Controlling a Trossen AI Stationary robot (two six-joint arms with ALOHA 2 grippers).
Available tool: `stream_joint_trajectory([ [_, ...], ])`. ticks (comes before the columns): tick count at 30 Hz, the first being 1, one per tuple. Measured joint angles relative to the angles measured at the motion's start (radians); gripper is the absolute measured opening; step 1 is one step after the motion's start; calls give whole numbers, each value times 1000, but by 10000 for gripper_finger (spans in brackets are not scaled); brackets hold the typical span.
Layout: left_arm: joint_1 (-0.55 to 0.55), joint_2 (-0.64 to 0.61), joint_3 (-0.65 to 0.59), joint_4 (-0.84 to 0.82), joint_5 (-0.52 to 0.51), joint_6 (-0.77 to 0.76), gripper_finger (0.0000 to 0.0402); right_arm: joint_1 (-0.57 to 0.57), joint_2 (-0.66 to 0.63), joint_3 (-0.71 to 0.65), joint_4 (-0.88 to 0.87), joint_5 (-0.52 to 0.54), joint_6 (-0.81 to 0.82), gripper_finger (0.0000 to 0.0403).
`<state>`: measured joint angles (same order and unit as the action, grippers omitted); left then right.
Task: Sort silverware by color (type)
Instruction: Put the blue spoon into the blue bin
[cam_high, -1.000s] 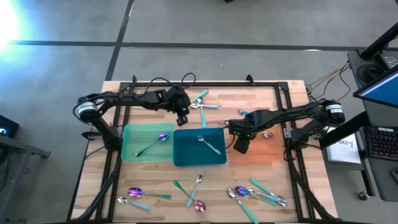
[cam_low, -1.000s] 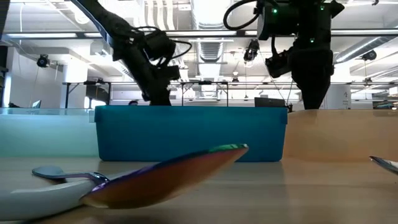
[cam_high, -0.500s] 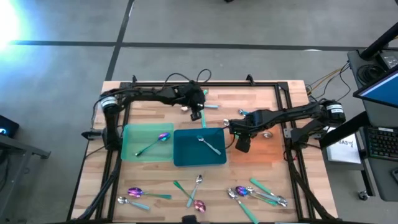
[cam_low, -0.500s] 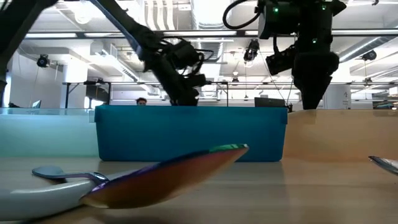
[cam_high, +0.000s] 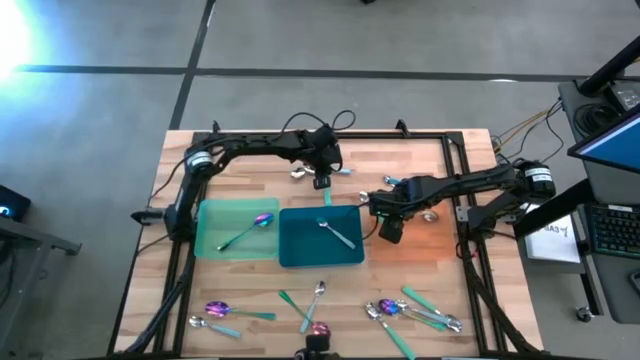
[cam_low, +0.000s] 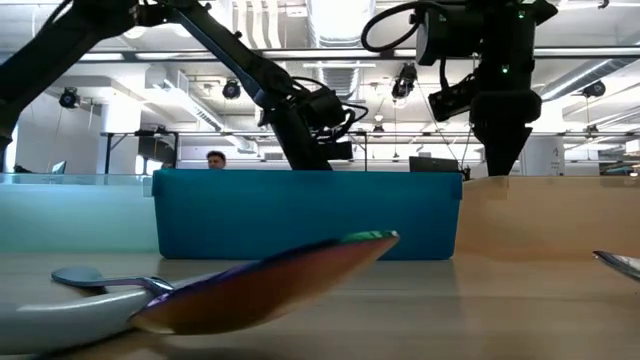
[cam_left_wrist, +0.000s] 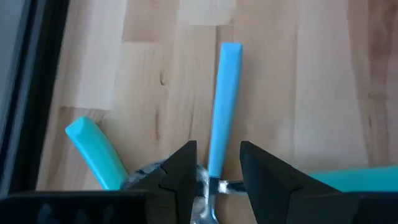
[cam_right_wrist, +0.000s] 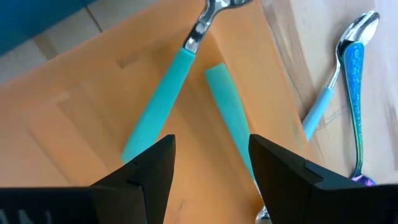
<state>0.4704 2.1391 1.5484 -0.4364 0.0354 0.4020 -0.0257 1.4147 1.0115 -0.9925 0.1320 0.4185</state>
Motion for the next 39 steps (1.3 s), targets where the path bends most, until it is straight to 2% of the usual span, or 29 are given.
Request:
stream_joint_trajectory([
  [21, 12, 16, 29, -76, 1, 32, 107, 0, 0, -2, 3, 1, -37, 194],
  [26, 15, 16, 29, -90, 2, 90, 107, 0, 0, -2, 5, 1, -37, 194],
  [39, 77, 46, 30, -210, 27, 110, 107, 0, 0, -2, 12, 29, -28, 194],
])
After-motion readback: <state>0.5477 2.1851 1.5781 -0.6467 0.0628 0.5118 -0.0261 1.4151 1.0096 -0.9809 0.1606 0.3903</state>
